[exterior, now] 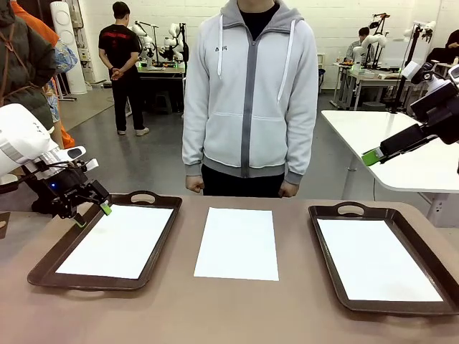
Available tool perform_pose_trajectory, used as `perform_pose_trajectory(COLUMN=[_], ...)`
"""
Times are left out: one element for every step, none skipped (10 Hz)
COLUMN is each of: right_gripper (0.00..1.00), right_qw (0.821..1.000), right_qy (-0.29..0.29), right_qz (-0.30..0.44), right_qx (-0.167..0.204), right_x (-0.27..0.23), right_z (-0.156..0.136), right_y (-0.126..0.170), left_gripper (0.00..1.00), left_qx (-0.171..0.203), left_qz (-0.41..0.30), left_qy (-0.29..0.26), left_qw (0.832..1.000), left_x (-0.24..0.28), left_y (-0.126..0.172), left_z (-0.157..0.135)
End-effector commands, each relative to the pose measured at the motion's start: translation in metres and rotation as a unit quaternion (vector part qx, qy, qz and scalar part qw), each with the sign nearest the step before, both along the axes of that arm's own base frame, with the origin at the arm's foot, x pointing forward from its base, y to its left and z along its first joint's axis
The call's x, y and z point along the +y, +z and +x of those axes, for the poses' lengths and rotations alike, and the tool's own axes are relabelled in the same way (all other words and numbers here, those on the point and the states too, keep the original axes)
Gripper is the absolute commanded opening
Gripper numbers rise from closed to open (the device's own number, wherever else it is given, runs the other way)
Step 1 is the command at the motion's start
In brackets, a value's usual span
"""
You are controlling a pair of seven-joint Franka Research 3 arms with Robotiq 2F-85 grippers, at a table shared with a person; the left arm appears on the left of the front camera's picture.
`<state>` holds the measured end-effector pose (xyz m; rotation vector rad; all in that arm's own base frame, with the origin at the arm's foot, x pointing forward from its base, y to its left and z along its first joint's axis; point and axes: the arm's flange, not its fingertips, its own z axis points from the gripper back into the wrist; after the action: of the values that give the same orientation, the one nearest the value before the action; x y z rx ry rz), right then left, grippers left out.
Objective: Sort the A4 documents.
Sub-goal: Place the A4 Paper in the designated Handle tray, then receive the A4 Paper.
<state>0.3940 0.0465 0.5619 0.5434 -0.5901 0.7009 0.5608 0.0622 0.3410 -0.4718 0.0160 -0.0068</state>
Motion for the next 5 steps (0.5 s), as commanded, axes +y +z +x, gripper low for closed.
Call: perform_pose_trajectory(right_gripper=[1.0, 1.0, 1.0, 1.0, 1.0], right_qw=[1.0, 1.0, 1.0, 1.0, 1.0], right_qy=[0.0, 0.0, 0.0, 0.0, 0.0], right_qz=[0.0, 0.0, 0.0, 0.0, 0.0], right_qx=[0.001, 0.001, 0.001, 0.001, 0.001], right_x=[0.0003, 0.0003, 0.0003, 0.0003, 0.0003], right_z=[0.0004, 0.0004, 0.0004, 0.0004, 0.0004], right_y=[-0.0013, -0.0013, -0.0013, -0.0013, -0.0013], left_gripper=[1.0, 1.0, 1.0, 1.0, 1.0], left_qx=[-0.001, -0.001, -0.001, -0.001, -0.001], left_qz=[0.006, 0.006, 0.006, 0.006, 0.006], left_qy=[-0.005, -0.005, -0.005, -0.005, -0.005], left_qw=[1.0, 1.0, 1.0, 1.0, 1.0], left_x=[0.0021, 0.0021, 0.0021, 0.0021, 0.0021], left_y=[0.0005, 0.0005, 0.0005, 0.0005, 0.0005], left_z=[0.0012, 0.0012, 0.0012, 0.0012, 0.0012])
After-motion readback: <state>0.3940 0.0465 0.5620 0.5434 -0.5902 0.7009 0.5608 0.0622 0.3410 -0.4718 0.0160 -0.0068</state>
